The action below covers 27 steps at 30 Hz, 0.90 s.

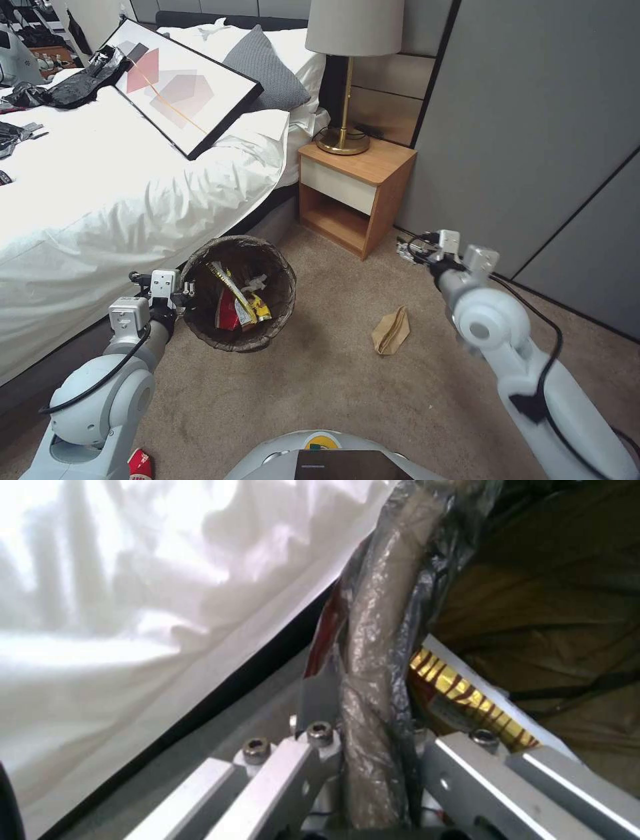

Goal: Pick up the trash bin, then pick up the garbage from the floor and place it into the trash bin.

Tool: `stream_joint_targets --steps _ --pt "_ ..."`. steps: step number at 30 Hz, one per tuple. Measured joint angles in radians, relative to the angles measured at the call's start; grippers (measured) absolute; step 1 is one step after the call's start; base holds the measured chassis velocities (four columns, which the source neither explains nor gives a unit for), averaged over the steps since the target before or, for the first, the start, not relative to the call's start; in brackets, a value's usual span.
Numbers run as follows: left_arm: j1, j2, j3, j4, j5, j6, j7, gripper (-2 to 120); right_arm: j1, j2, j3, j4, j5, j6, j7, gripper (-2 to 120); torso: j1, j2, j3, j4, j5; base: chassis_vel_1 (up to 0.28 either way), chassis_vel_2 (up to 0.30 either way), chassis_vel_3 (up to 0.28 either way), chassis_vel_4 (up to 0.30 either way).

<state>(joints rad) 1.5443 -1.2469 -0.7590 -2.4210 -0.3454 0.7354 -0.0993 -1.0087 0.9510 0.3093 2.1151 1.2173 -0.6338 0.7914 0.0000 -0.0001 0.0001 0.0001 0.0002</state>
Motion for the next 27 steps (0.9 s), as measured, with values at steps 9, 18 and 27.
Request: stream_joint_targets --steps 9,18,27 --pt "-0.001 -0.002 0.002 0.006 0.007 0.000 0.003 0 0.211 0.085 -0.215 -0.258 0.267 -0.034 0.178 100 0.000 0.000 0.000 -0.0001 -0.0003 0.000 0.000 0.000 0.000" --pt "-0.002 0.011 0.004 0.009 0.006 0.000 0.005 0 0.185 0.218 -0.243 -0.474 0.172 -0.061 0.123 100 0.000 0.000 0.000 -0.0002 -0.0004 0.000 0.000 0.000 0.000" --pt "-0.001 0.014 0.004 0.012 0.006 0.000 0.011 0 0.155 0.220 -0.206 -0.546 0.092 -0.053 0.110 100 0.000 0.000 0.000 -0.0001 -0.0003 0.000 0.000 0.000 0.000"
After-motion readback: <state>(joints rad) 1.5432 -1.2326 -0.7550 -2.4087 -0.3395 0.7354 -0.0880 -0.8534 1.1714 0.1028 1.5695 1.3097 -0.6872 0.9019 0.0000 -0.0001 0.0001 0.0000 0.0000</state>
